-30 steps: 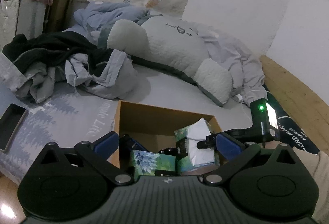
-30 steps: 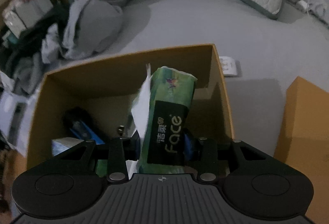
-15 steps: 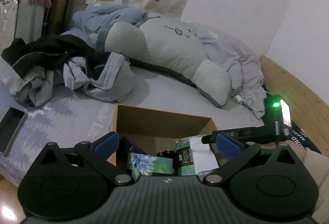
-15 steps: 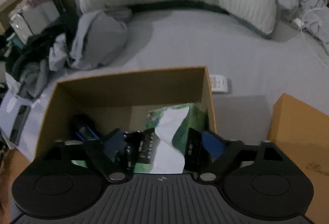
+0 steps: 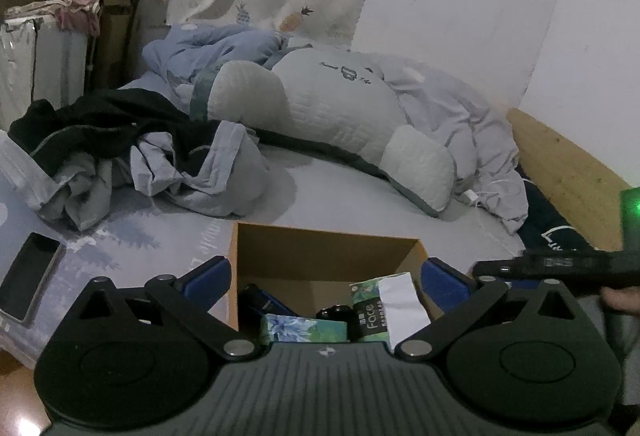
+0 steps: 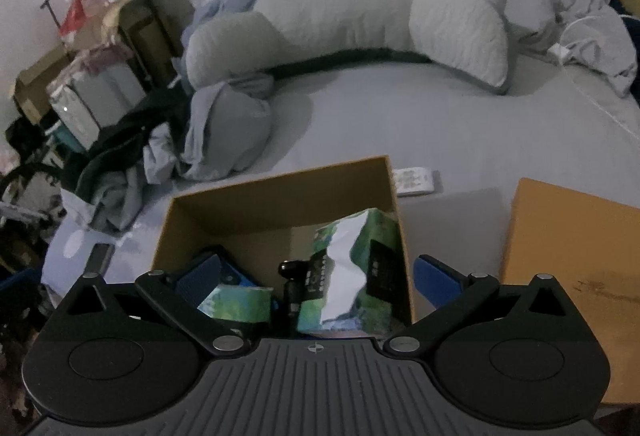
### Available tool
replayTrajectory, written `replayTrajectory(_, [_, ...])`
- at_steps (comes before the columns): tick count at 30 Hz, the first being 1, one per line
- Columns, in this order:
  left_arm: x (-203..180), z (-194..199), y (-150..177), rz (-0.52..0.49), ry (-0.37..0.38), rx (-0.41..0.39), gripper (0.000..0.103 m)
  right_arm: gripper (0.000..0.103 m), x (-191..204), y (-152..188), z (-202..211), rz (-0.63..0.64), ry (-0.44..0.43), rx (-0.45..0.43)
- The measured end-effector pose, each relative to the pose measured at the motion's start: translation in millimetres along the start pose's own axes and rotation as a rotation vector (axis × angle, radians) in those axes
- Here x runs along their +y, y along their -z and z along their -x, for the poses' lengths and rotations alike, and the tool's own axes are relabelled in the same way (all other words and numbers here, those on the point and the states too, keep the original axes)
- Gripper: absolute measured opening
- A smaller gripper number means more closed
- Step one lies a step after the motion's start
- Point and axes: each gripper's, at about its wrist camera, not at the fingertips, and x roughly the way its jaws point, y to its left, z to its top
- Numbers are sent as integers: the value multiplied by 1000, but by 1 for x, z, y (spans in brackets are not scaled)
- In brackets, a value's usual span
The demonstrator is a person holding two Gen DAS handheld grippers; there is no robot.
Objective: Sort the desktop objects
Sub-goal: 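Carry the green tissue pack into the cardboard box with the right gripper, then open the right gripper and withdraw it from the box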
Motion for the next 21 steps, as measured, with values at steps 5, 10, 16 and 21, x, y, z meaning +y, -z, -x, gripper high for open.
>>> replayTrajectory(5, [-4,-2,3,-36,-5,12,103,103,-15,22,18,-37,17,-35])
replayTrajectory(10, [-9,-5,9,-85,-12,27,103,103,-34,45,22,-54,50,-50])
replayTrajectory(16, [-15,-13,16,-92,-11,54,103,103,-49,43,13,-61,60,-36])
replayTrajectory(21, [-18,-17,20,-96,-6,71,103,103,-61,38,5,-66,65,-20])
